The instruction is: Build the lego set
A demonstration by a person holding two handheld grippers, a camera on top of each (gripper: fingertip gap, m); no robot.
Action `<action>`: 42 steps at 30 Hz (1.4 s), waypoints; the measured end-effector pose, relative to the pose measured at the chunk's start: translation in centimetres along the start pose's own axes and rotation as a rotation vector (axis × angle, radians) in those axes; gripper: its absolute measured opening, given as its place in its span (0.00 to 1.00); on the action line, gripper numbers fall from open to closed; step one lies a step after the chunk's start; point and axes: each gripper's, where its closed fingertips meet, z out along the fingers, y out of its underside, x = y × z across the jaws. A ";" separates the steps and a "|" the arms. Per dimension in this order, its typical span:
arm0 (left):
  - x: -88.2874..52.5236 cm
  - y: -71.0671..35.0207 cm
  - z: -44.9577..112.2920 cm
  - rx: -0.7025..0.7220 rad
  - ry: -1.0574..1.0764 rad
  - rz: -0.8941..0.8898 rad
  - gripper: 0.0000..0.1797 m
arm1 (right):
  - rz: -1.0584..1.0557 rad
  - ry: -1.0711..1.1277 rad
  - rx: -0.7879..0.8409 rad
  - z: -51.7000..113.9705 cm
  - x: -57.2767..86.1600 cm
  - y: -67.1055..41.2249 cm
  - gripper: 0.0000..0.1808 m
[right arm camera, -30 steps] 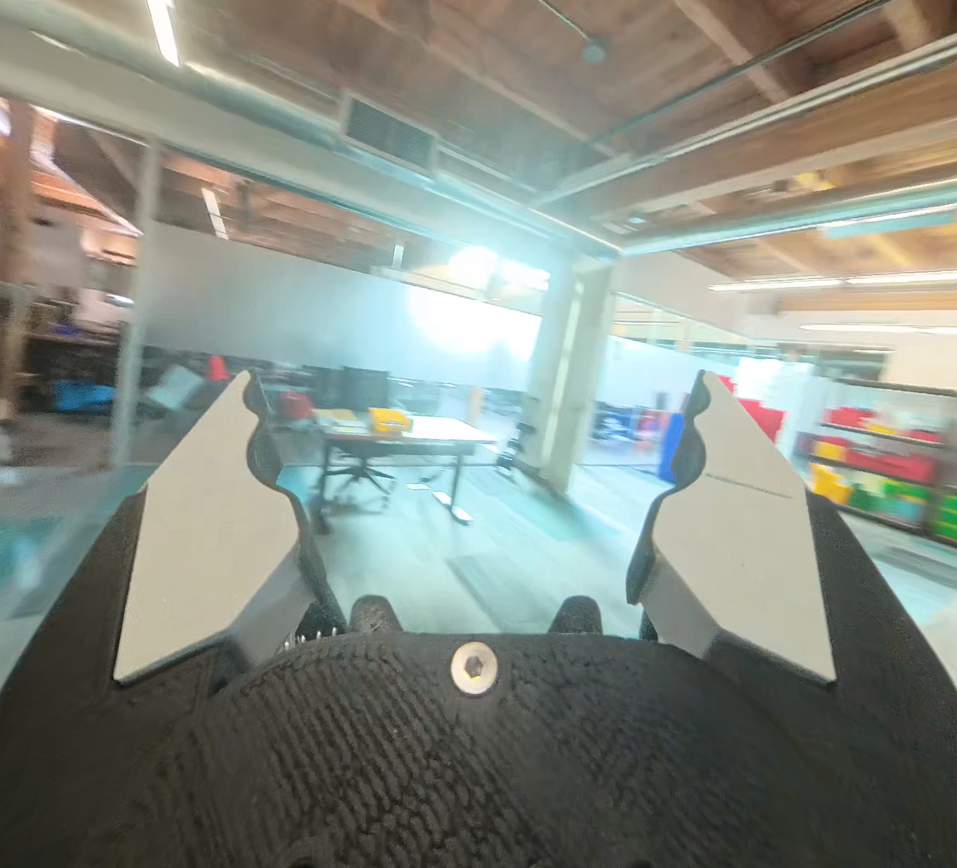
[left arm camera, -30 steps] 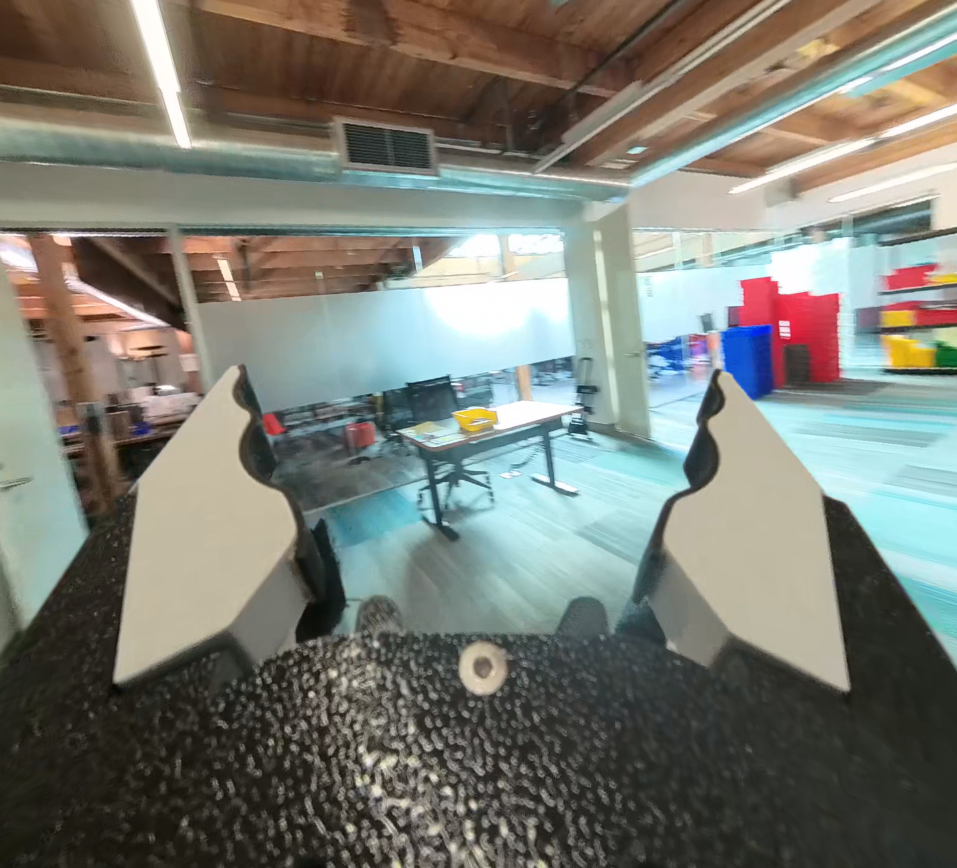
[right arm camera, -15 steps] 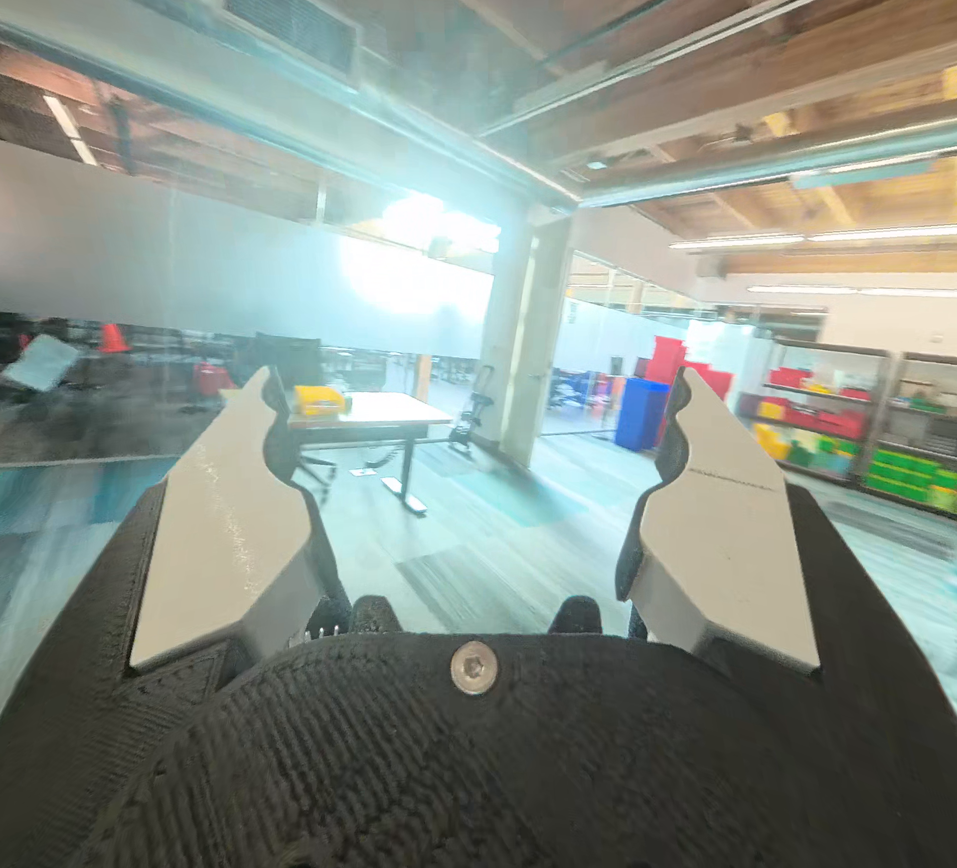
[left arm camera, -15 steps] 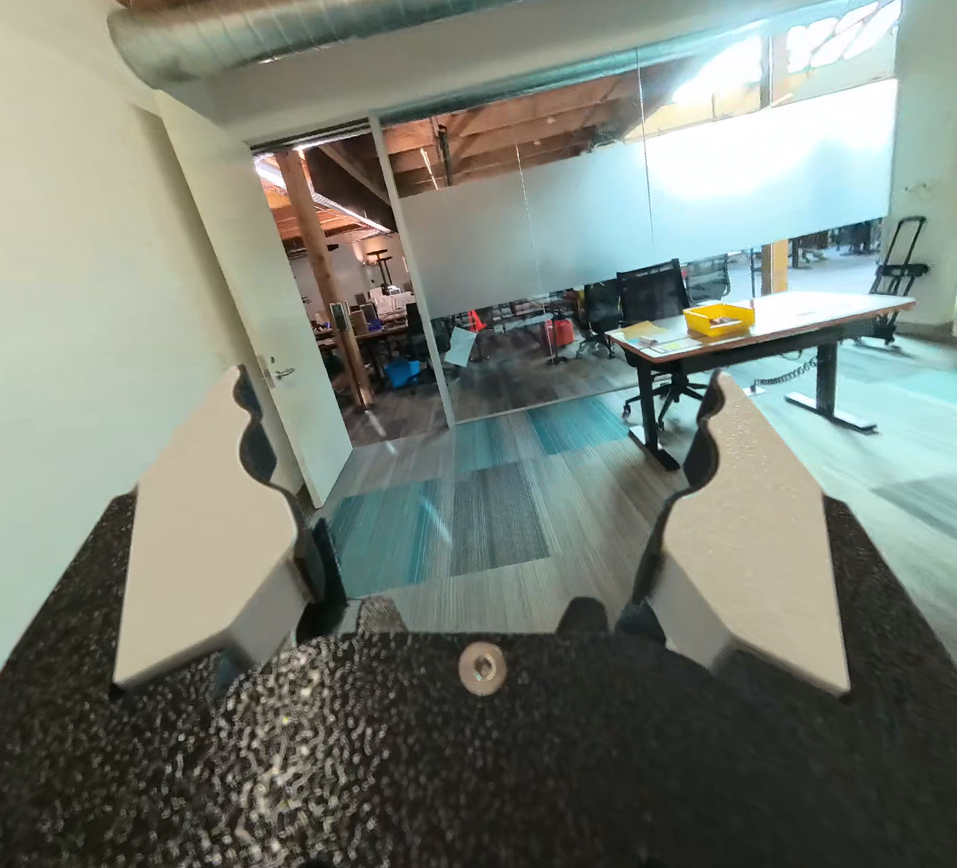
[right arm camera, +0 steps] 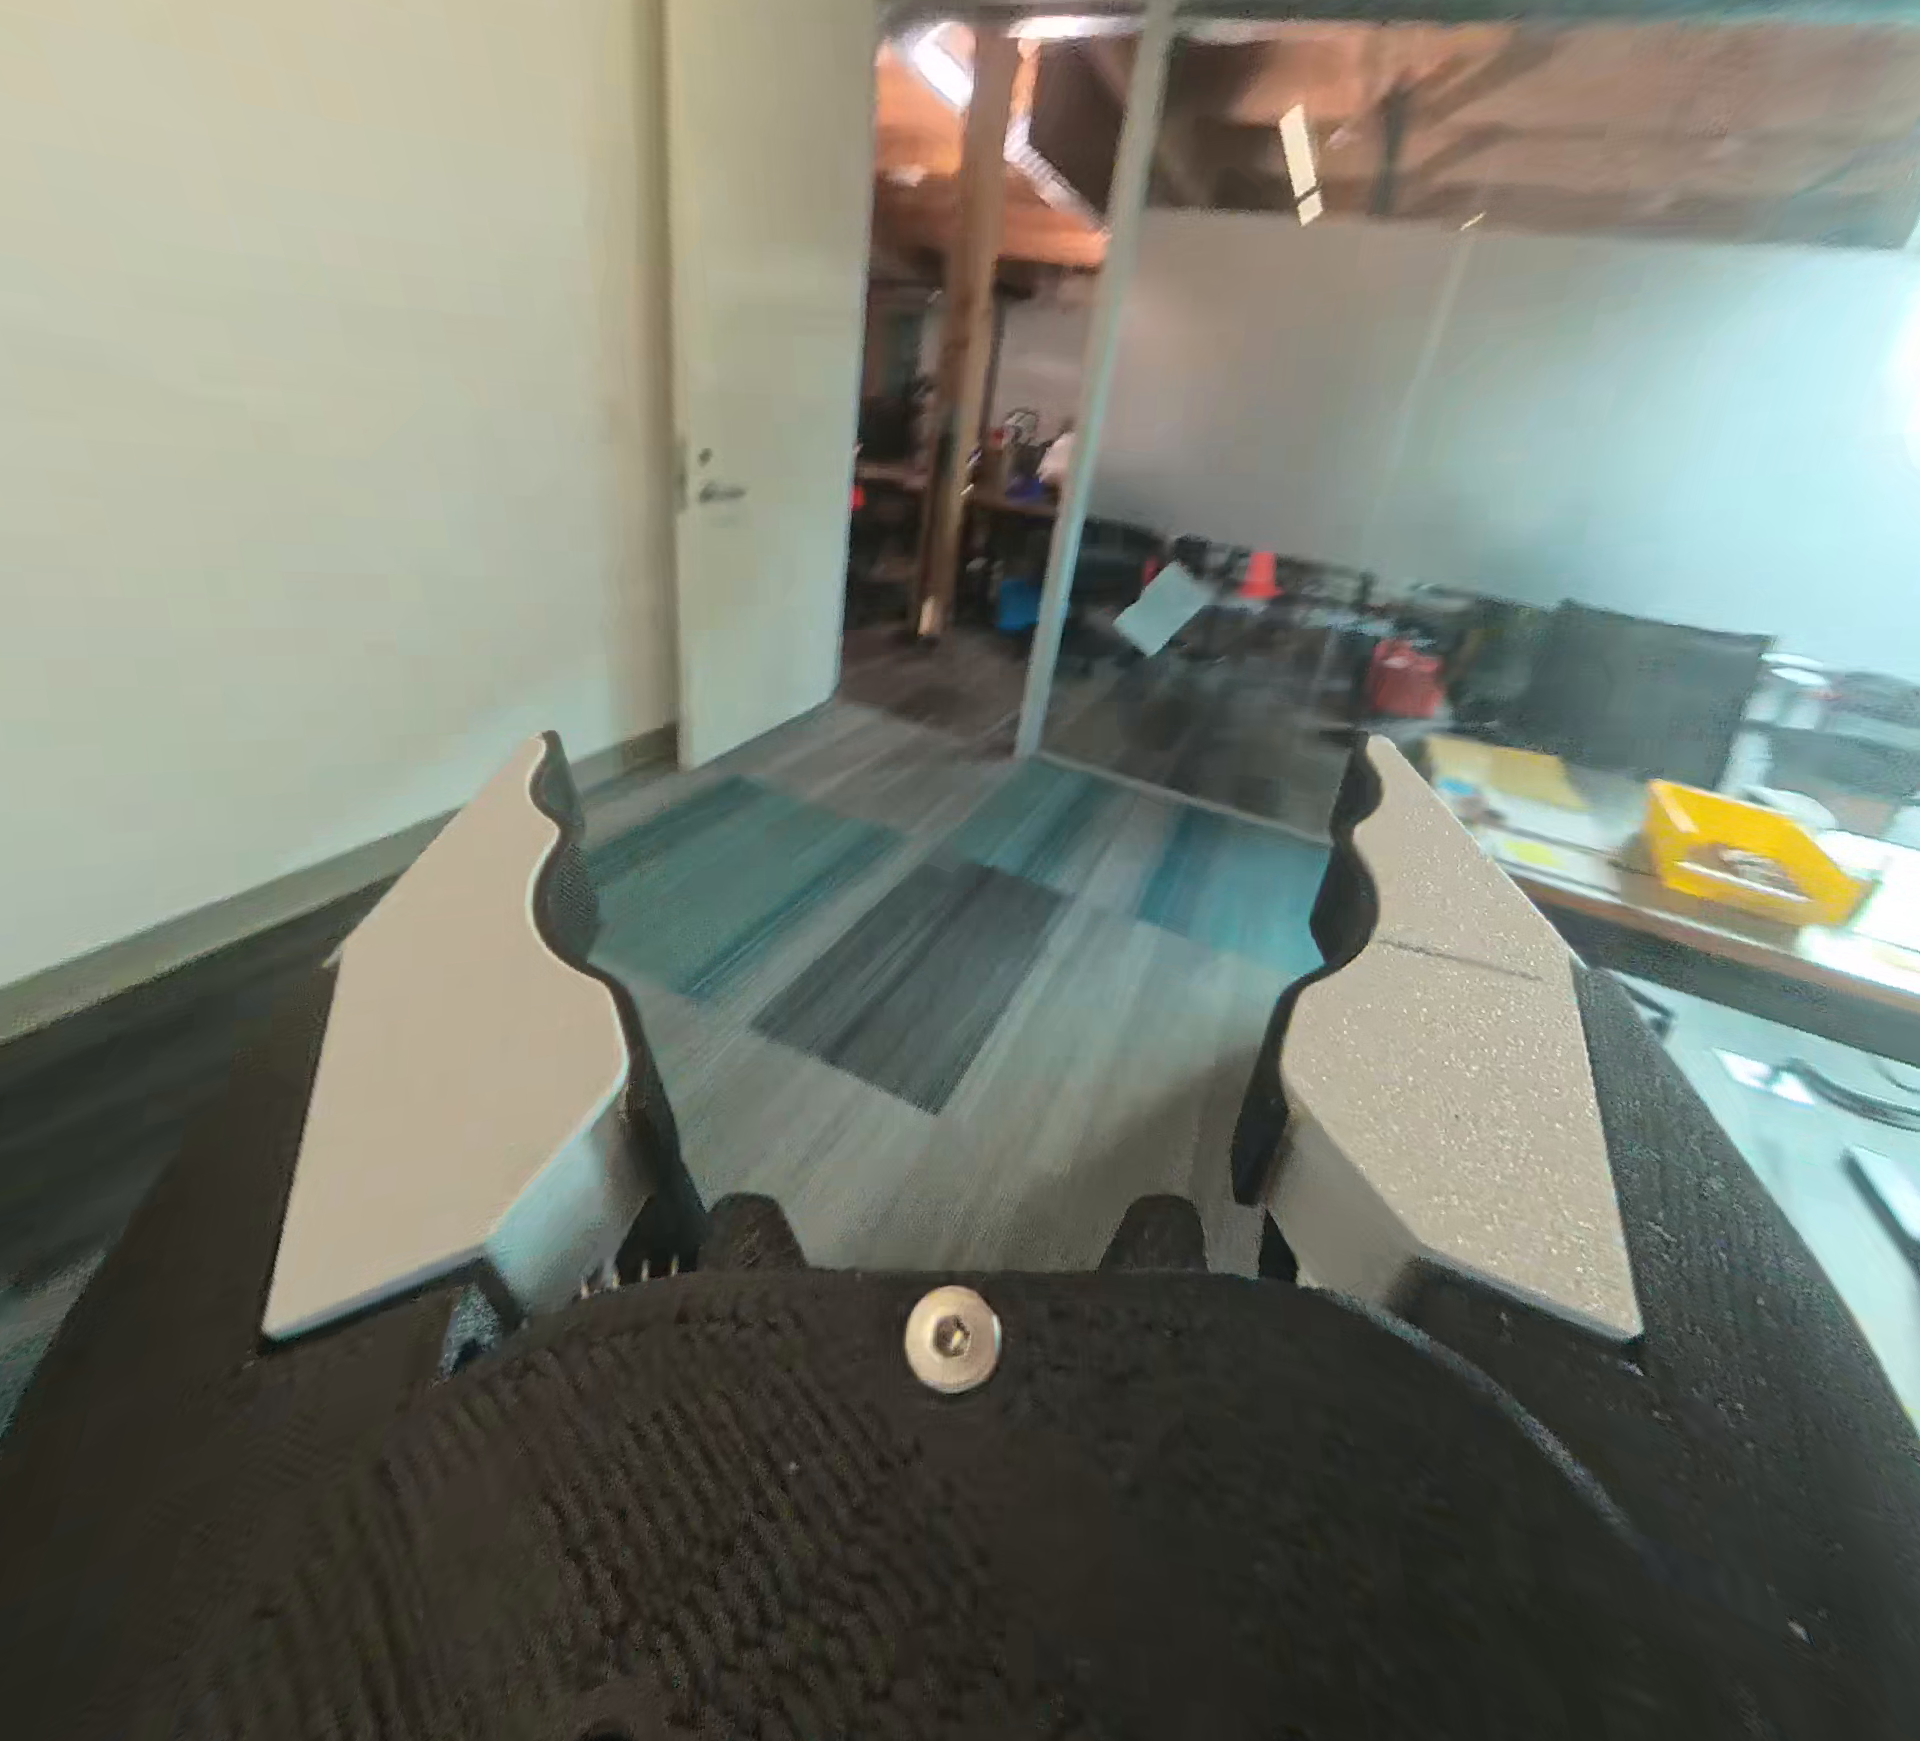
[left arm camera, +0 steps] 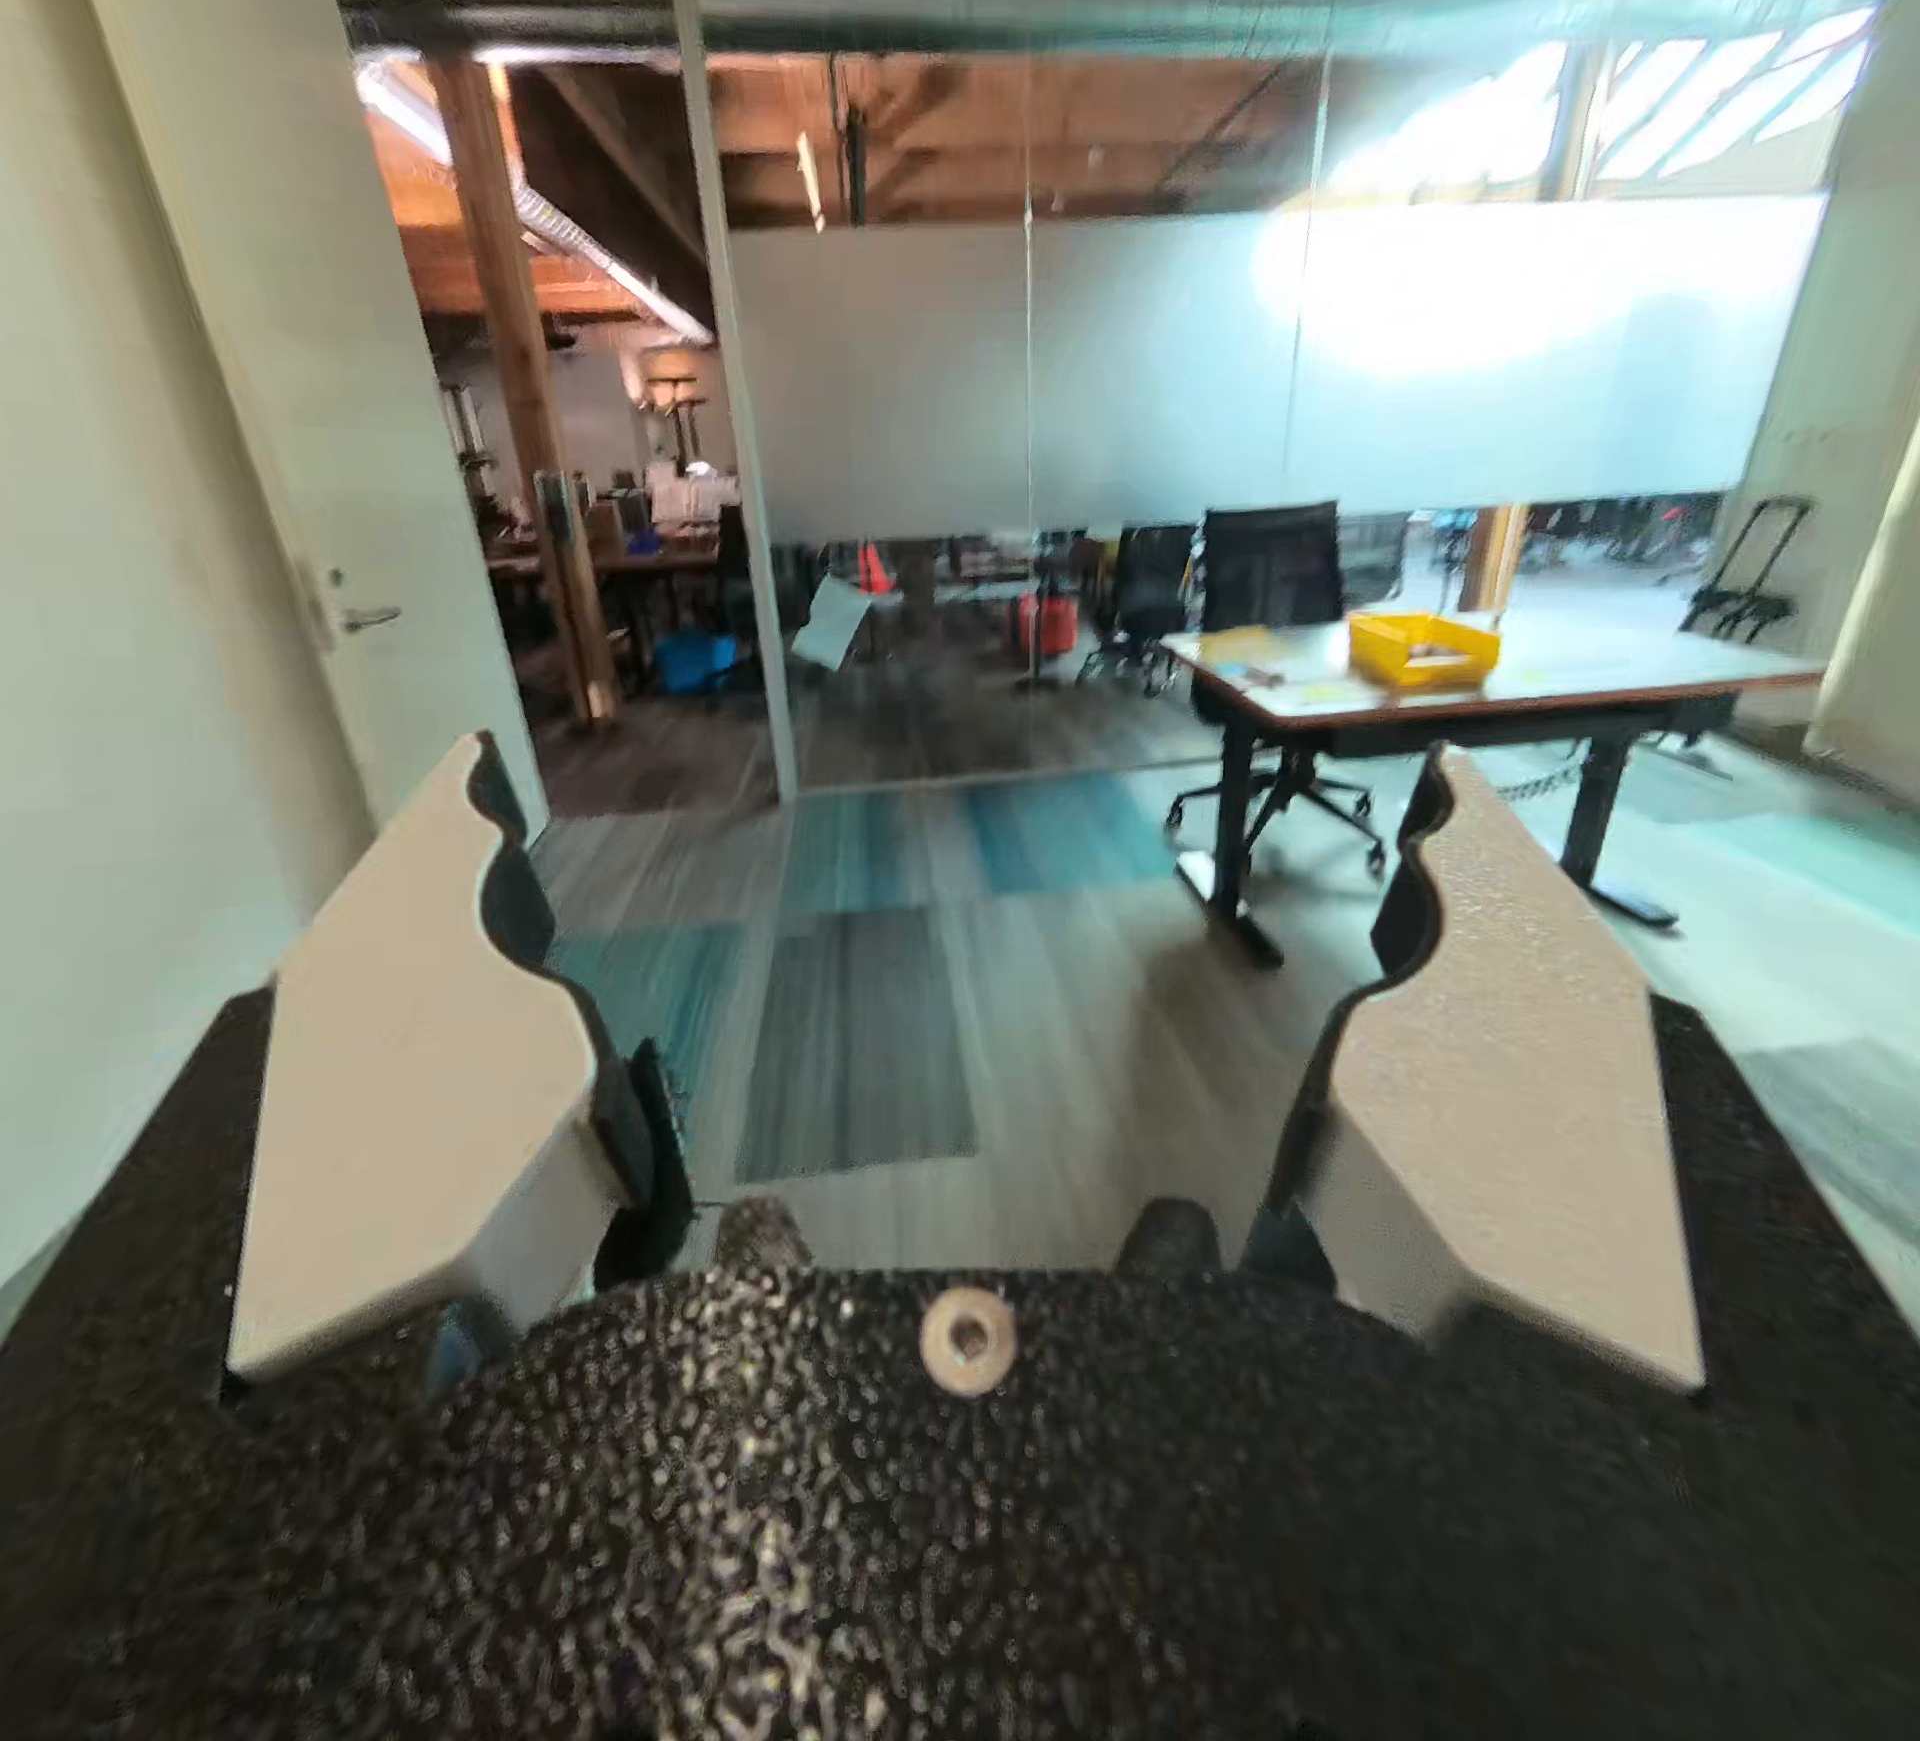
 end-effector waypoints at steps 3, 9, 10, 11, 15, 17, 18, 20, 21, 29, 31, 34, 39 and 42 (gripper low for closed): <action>2.5 1.6 9.1 -0.012 0.066 -0.016 0.88 | -0.048 -0.055 -0.043 7.1 4.7 1.0 0.76; 6.1 8.1 26.8 -0.185 0.198 0.040 0.88 | -0.068 0.119 -0.065 17.9 18.3 6.5 0.74; 5.8 8.8 29.6 -0.180 0.184 0.050 0.88 | -0.082 0.164 -0.063 19.6 20.9 7.6 0.73; 5.1 9.3 32.6 -0.163 0.161 0.050 0.88 | -0.102 0.210 -0.062 21.4 23.5 8.7 0.72; -0.1 11.6 44.6 -0.145 0.013 0.027 0.88 | -0.185 0.365 -0.074 30.3 34.1 11.4 0.71; -4.5 12.1 50.0 -0.138 -0.118 0.060 0.88 | -0.214 0.397 -0.054 36.2 38.8 11.6 0.68; -6.7 11.7 52.3 -0.118 -0.183 0.057 0.88 | -0.216 0.416 -0.055 39.5 41.3 11.6 0.66; -10.3 10.4 56.4 -0.056 -0.273 0.048 0.88 | -0.199 0.429 -0.055 46.6 45.1 11.5 0.66; -12.4 10.3 58.0 -0.055 -0.331 0.076 0.88 | -0.189 0.420 -0.042 50.5 46.3 11.3 0.65; -27.7 18.8 64.8 -0.308 -0.730 0.179 0.85 | -0.060 0.131 0.159 85.7 42.8 13.7 0.61; -31.0 21.6 67.7 -0.328 -0.752 0.167 0.84 | -0.056 0.096 0.177 93.7 41.2 15.3 0.61; -37.2 25.2 74.3 -0.292 -0.778 0.115 0.82 | -0.074 0.139 0.193 105.0 41.9 16.7 0.59; -48.8 27.1 91.2 -0.433 -0.773 0.187 0.84 | -0.021 0.191 0.194 120.7 44.9 15.2 0.64; -53.2 26.3 105.4 -0.361 -0.631 0.208 0.84 | -0.109 0.262 0.129 128.0 47.1 16.1 0.64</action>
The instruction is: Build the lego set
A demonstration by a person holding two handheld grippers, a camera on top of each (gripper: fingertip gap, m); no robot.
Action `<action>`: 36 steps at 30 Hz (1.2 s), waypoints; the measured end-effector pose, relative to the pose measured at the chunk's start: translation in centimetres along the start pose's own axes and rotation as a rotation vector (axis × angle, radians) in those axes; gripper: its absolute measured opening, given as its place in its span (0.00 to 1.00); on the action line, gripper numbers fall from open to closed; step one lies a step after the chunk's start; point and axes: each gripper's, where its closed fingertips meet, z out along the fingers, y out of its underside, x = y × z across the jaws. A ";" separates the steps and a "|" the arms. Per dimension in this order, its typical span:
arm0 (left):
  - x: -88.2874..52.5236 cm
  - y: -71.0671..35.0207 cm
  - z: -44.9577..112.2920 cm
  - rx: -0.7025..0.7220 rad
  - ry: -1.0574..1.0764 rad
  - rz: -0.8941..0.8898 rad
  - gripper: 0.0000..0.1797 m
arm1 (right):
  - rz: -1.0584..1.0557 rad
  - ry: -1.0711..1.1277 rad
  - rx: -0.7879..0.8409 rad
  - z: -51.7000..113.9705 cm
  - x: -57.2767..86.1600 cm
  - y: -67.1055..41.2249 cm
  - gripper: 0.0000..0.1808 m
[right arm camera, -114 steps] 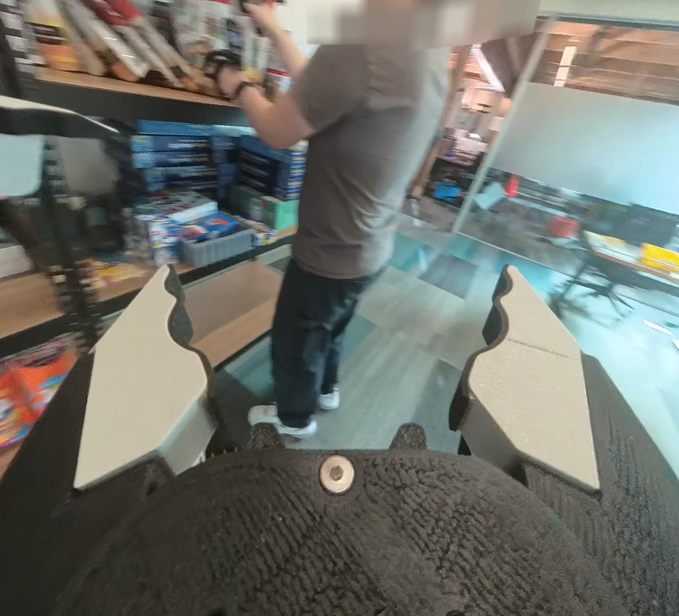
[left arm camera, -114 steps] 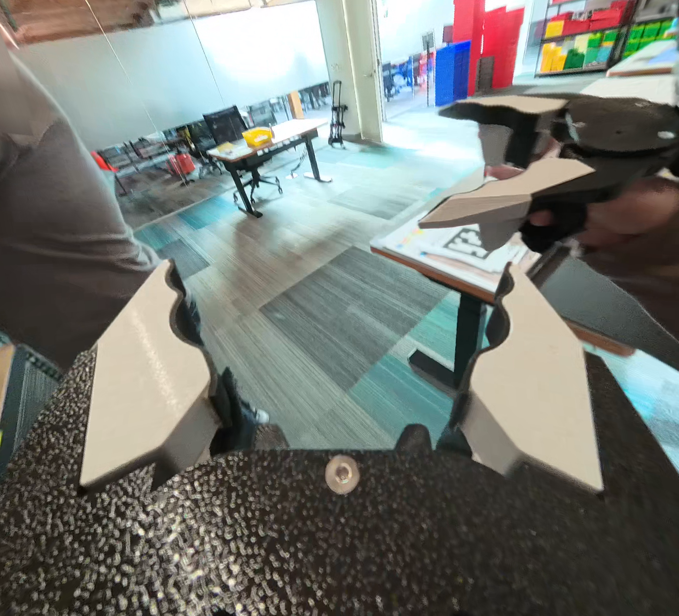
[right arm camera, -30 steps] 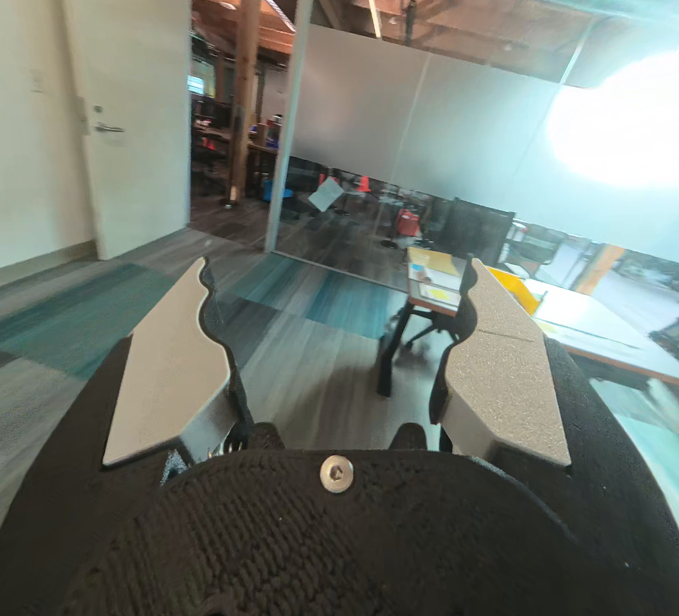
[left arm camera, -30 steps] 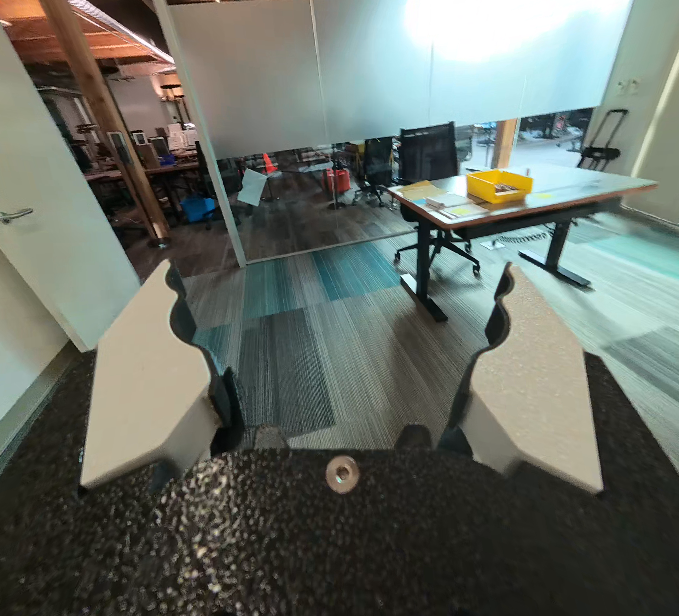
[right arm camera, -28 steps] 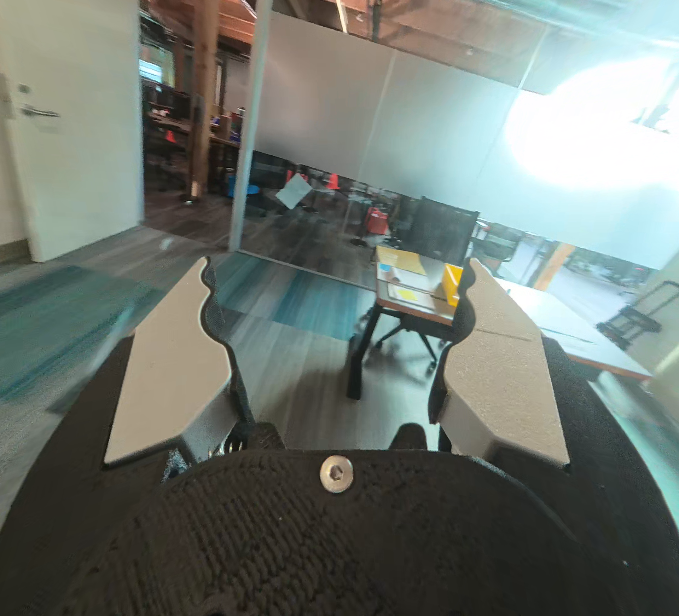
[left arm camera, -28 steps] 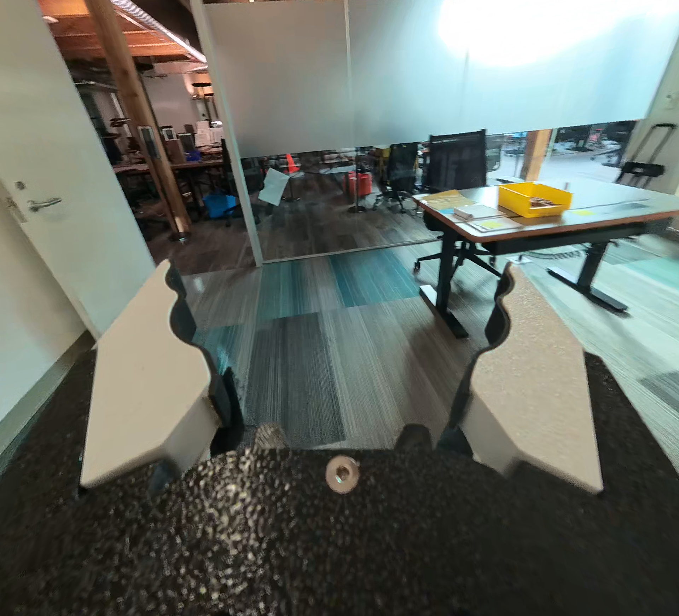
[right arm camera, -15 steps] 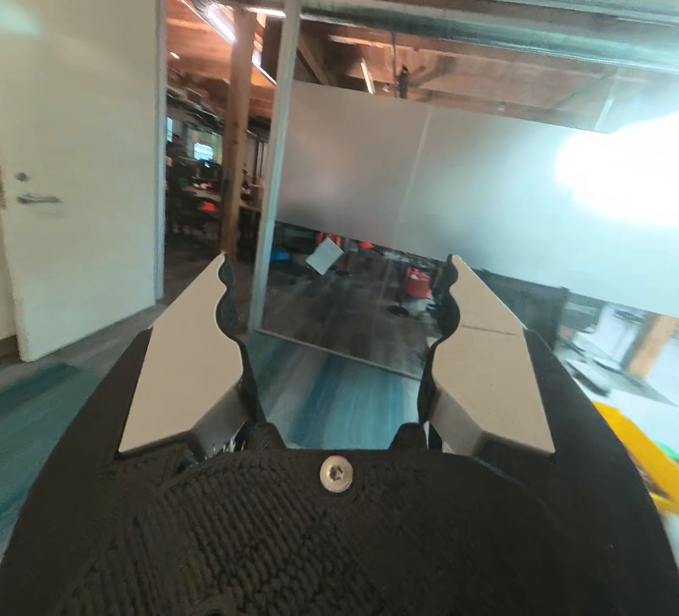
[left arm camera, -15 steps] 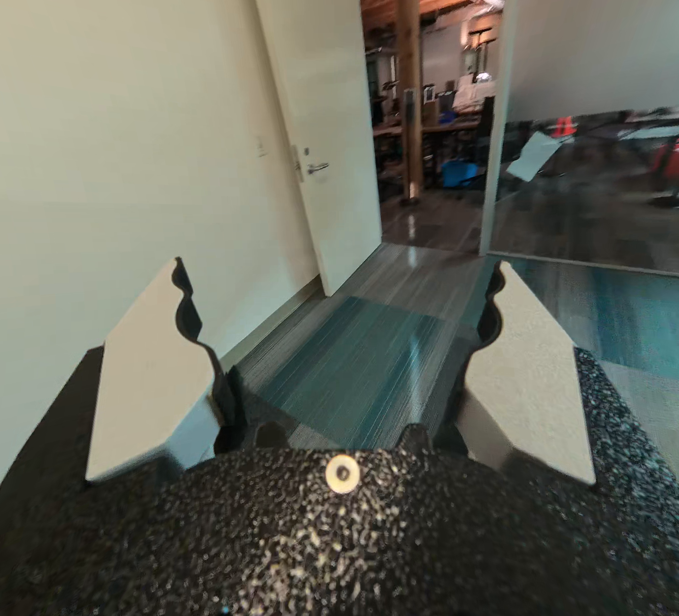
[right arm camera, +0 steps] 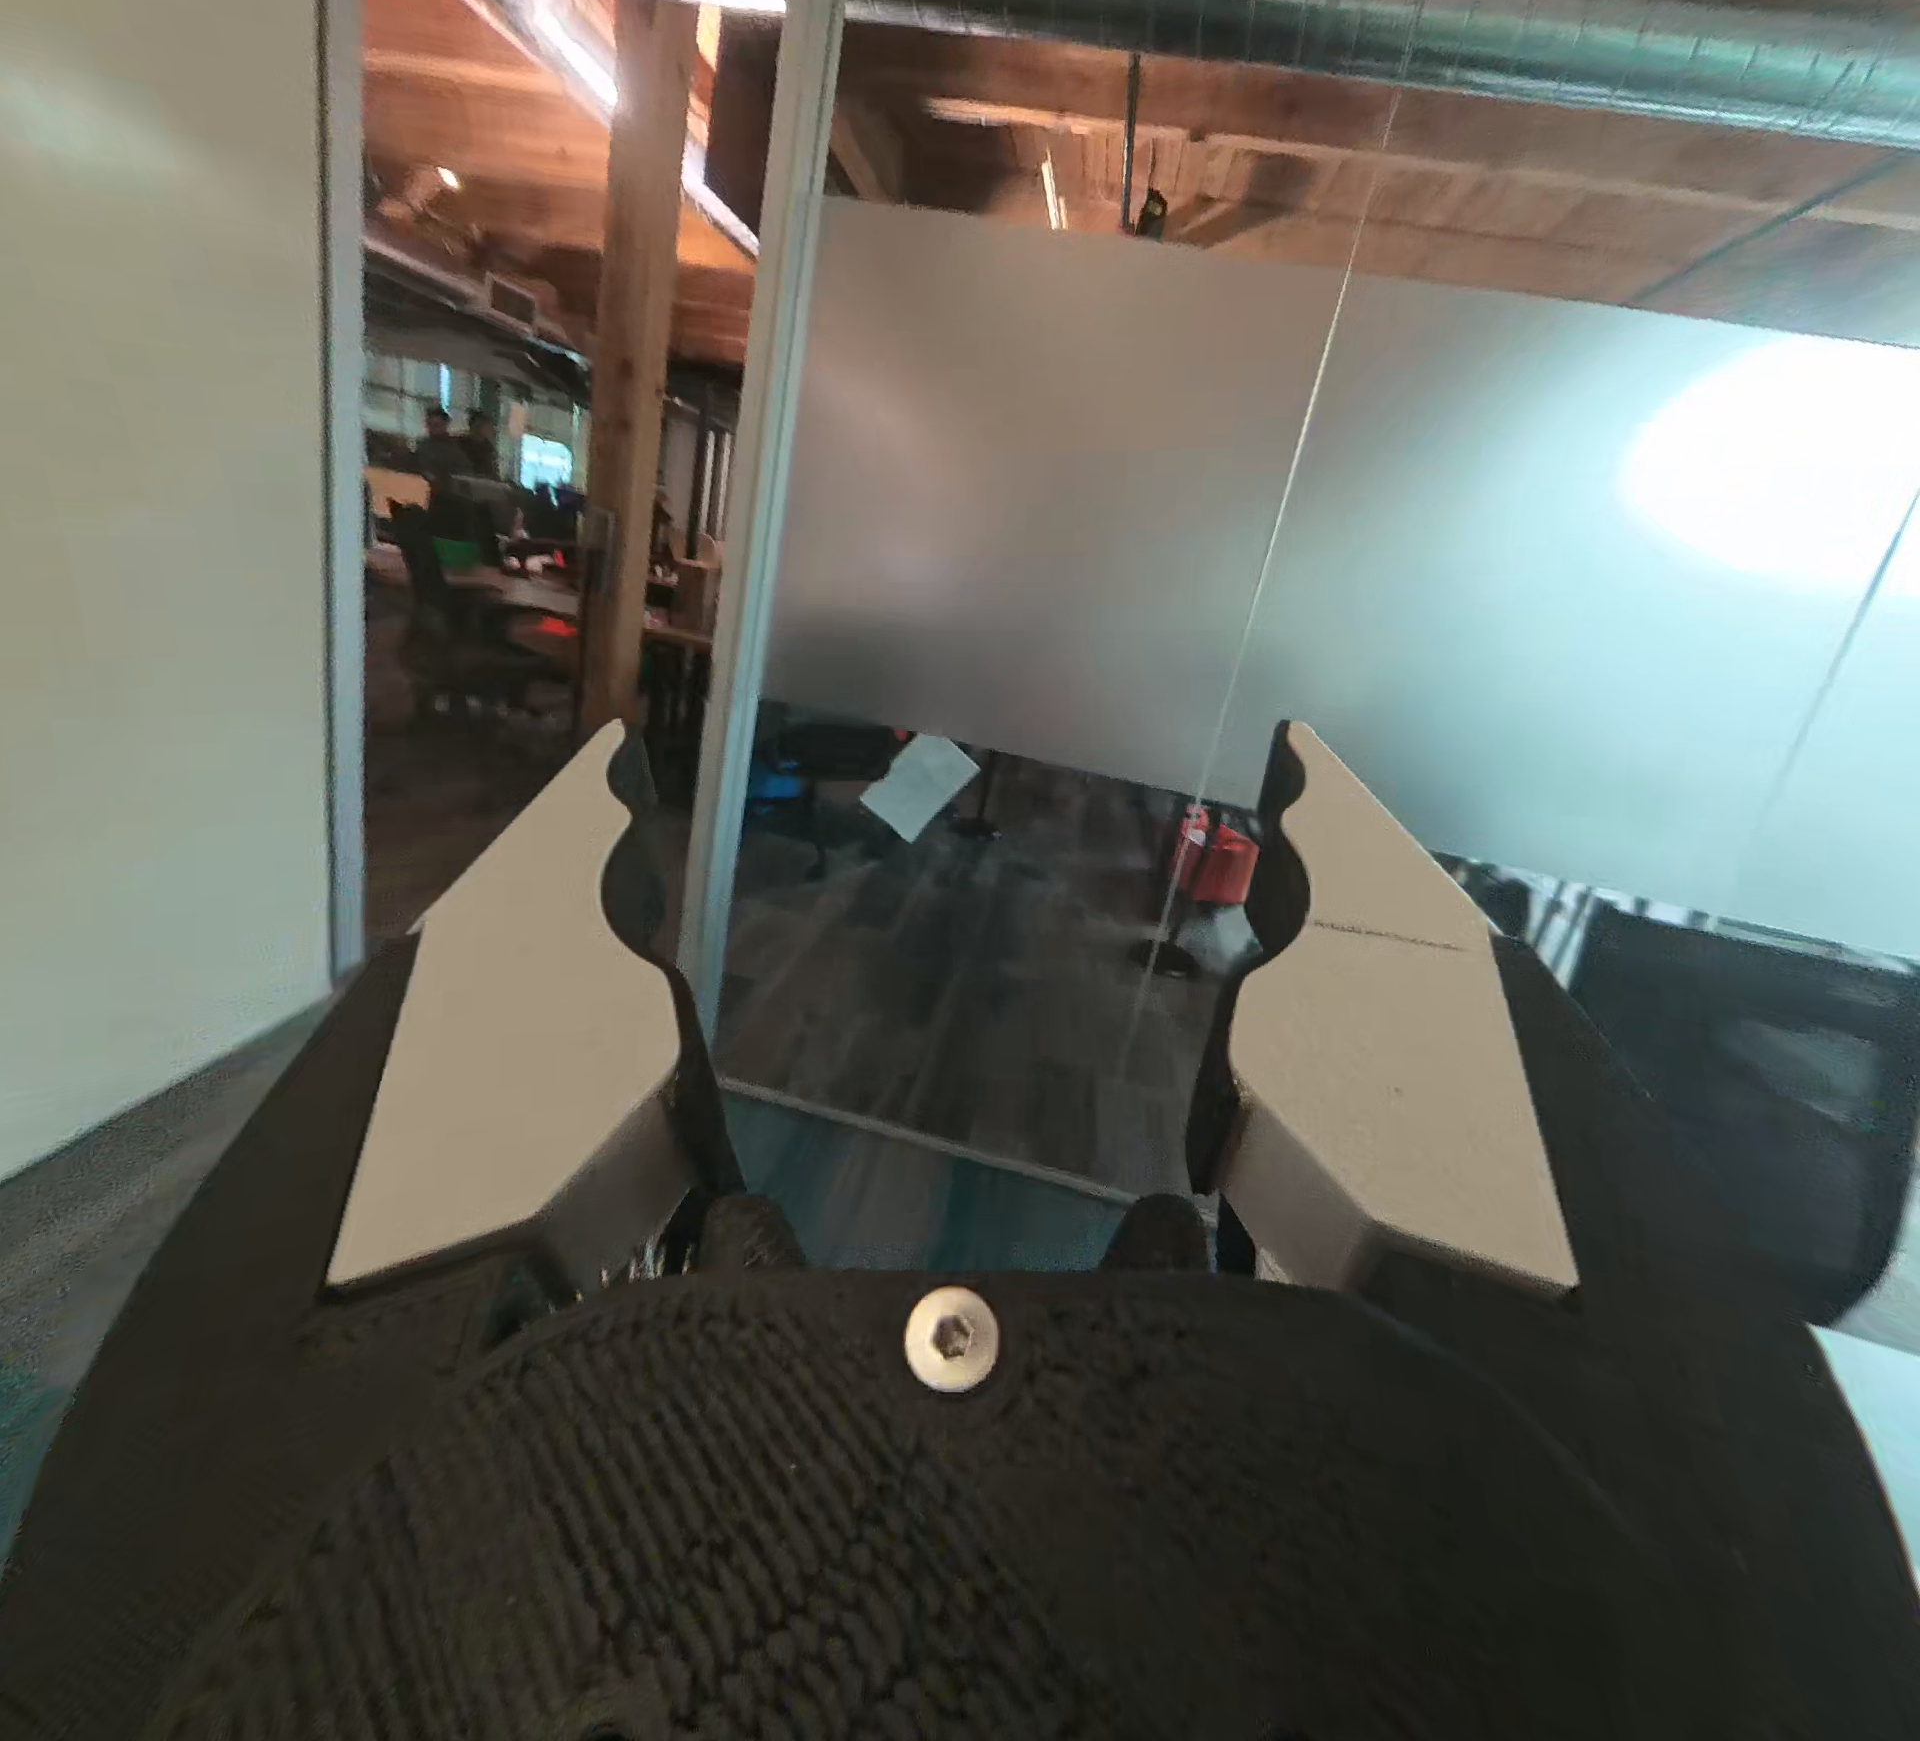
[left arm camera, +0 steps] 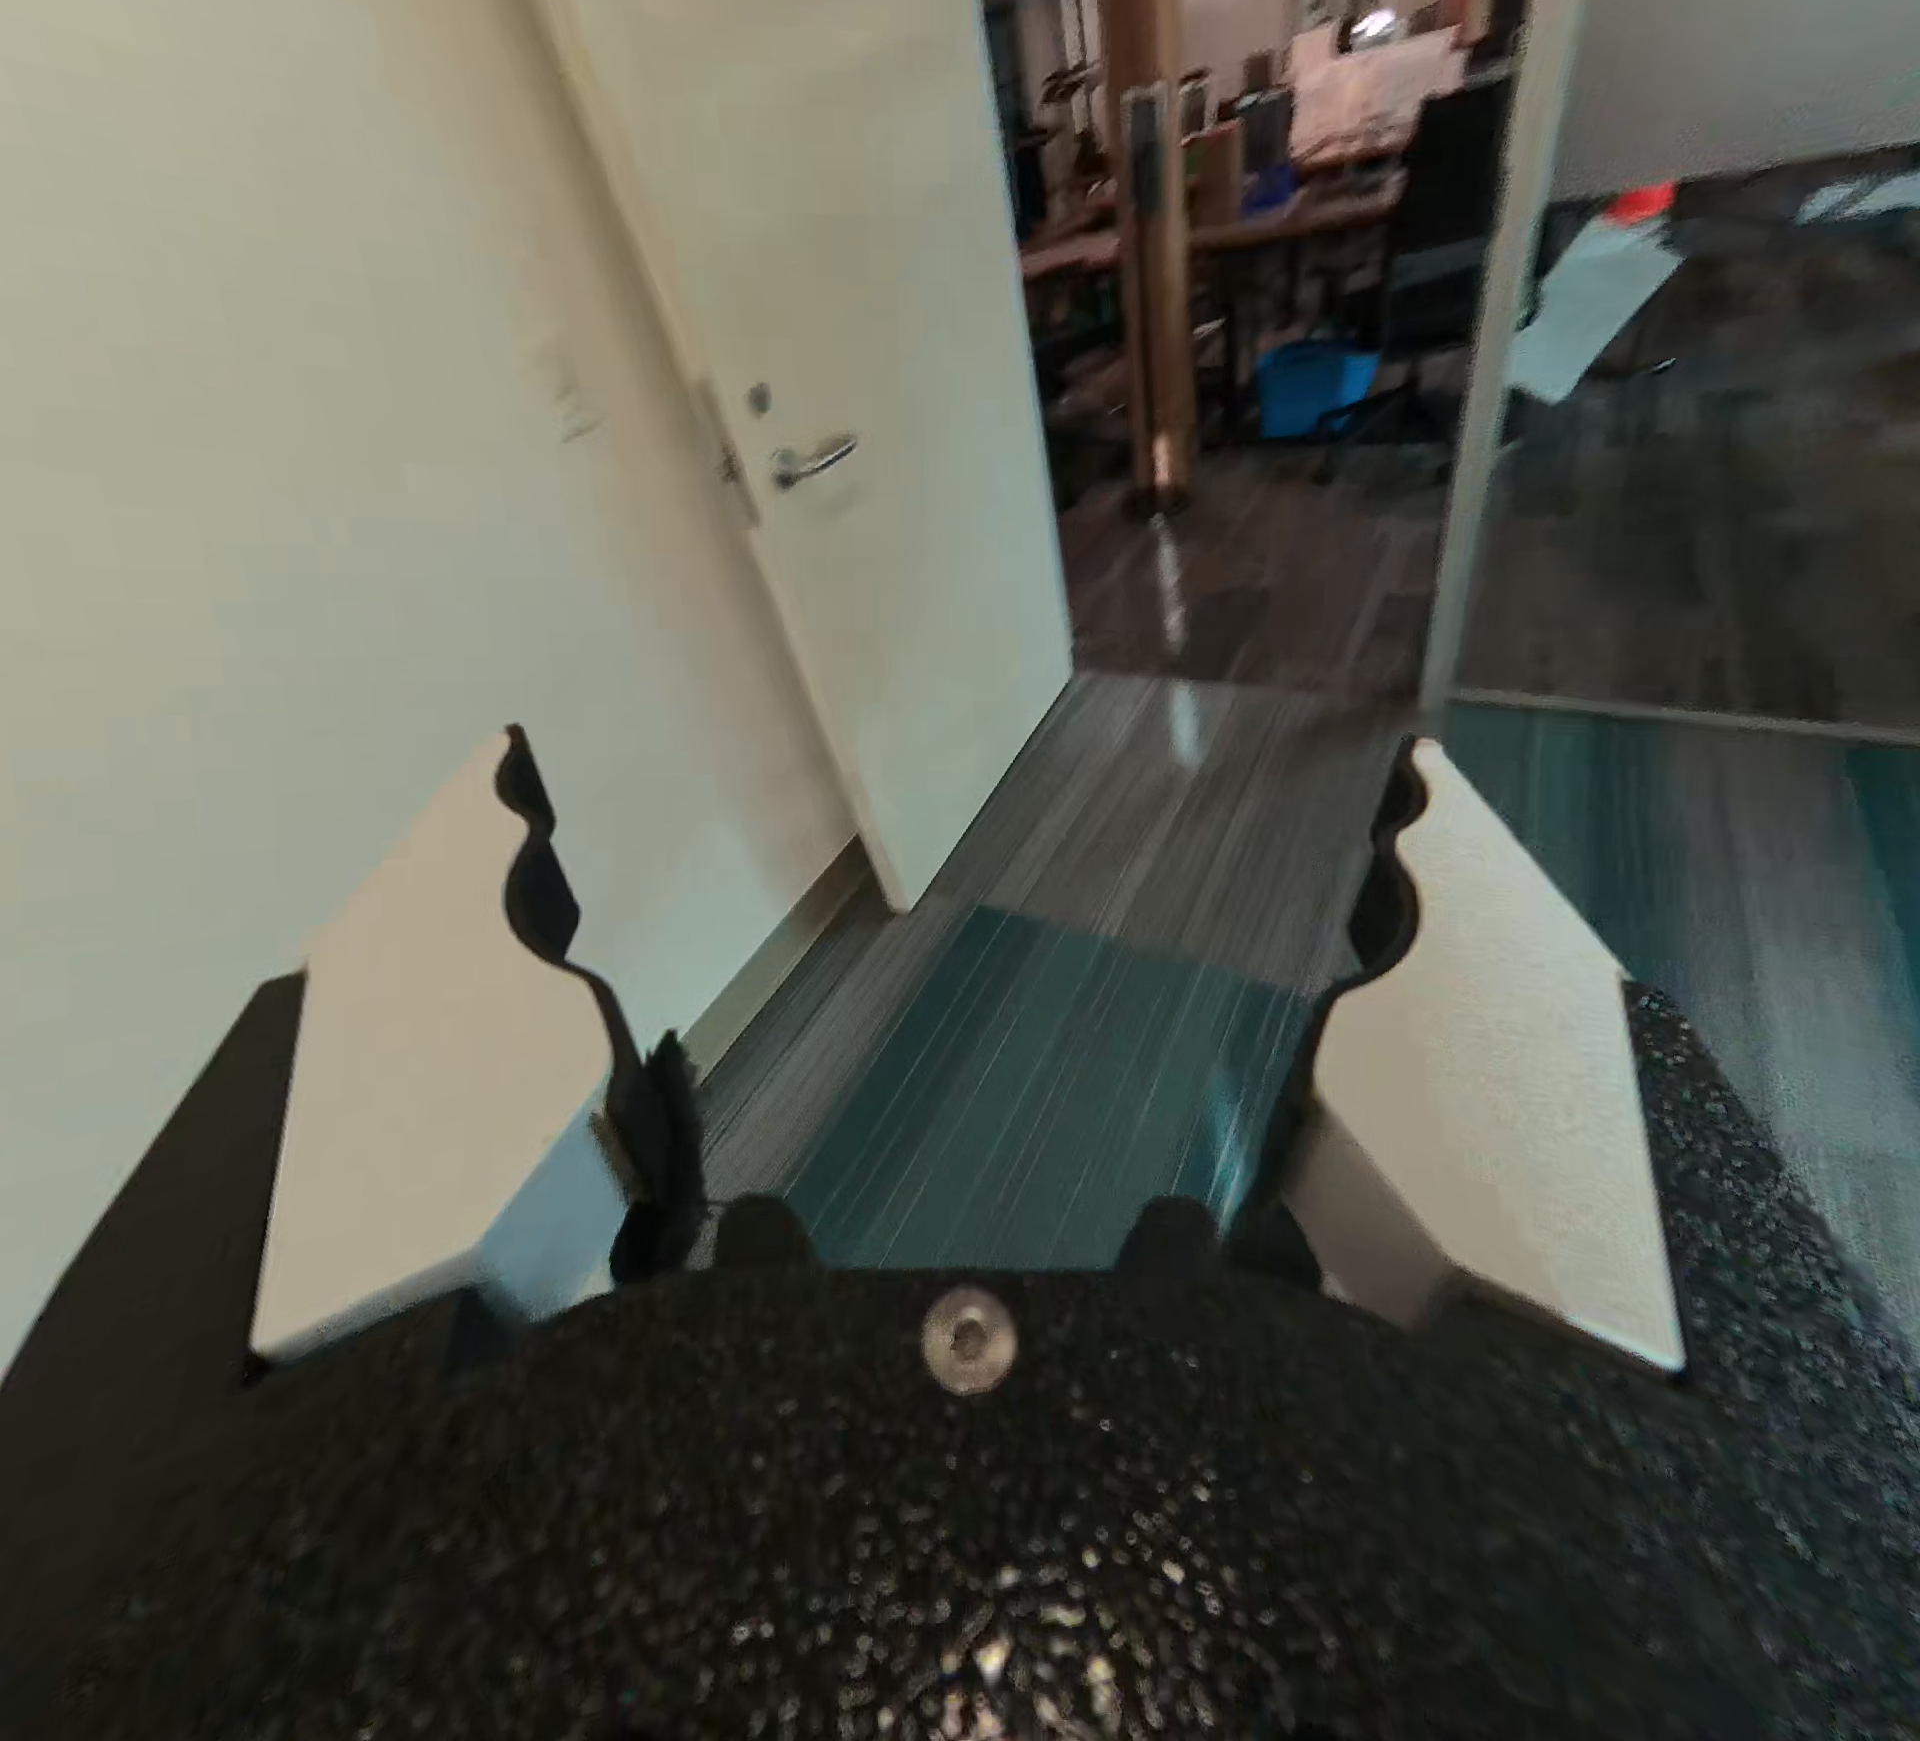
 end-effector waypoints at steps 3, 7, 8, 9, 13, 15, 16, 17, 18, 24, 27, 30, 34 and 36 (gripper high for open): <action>7.0 -4.1 12.3 0.098 0.251 -0.063 0.83 | -0.068 0.051 -0.117 6.4 -0.3 4.9 0.64; 17.0 -5.7 25.6 0.123 0.641 -0.223 0.75 | -0.048 0.117 -0.205 16.7 -1.1 11.2 0.66; 18.3 -5.5 29.1 0.115 0.670 -0.245 0.73 | -0.042 0.110 -0.186 20.2 -1.8 12.0 0.66; 19.0 -5.2 32.7 0.095 0.679 -0.244 0.74 | -0.036 0.096 -0.157 24.0 -2.6 12.5 0.66; 17.8 -4.7 46.8 -0.061 0.517 -0.144 0.75 | 0.017 -0.029 -0.114 40.9 -8.2 14.4 0.64; 15.8 -4.7 52.5 -0.113 0.409 -0.031 0.75 | 0.007 -0.124 -0.090 49.3 -13.0 15.1 0.63; 14.6 -4.8 55.0 -0.126 0.349 0.009 0.75 | -0.013 -0.165 -0.080 53.2 -15.6 15.6 0.60; 13.6 -5.0 57.3 -0.125 0.295 0.027 0.75 | -0.036 -0.202 -0.077 56.9 -18.4 16.3 0.58; 12.7 -5.2 59.5 -0.112 0.254 0.028 0.70 | -0.056 -0.233 -0.072 60.5 -21.2 17.0 0.55; 9.4 -4.9 73.9 0.018 0.118 -0.036 0.42 | 0.020 -0.468 -0.006 77.2 -38.1 22.3 0.43; 9.4 -5.0 83.1 0.040 0.166 -0.066 0.38 | 0.027 -0.517 0.000 85.2 -43.8 25.4 0.39; 9.6 -7.3 94.0 0.053 0.213 -0.137 0.37 | 0.023 -0.559 -0.066 93.5 -47.8 27.1 0.36; 13.8 -11.2 110.4 0.060 0.344 -0.104 0.36 | 0.016 -0.550 -0.068 102.5 -51.1 29.4 0.33; 17.8 -13.0 117.9 0.081 0.429 -0.063 0.35 | 0.060 -0.560 -0.111 106.4 -52.9 32.1 0.33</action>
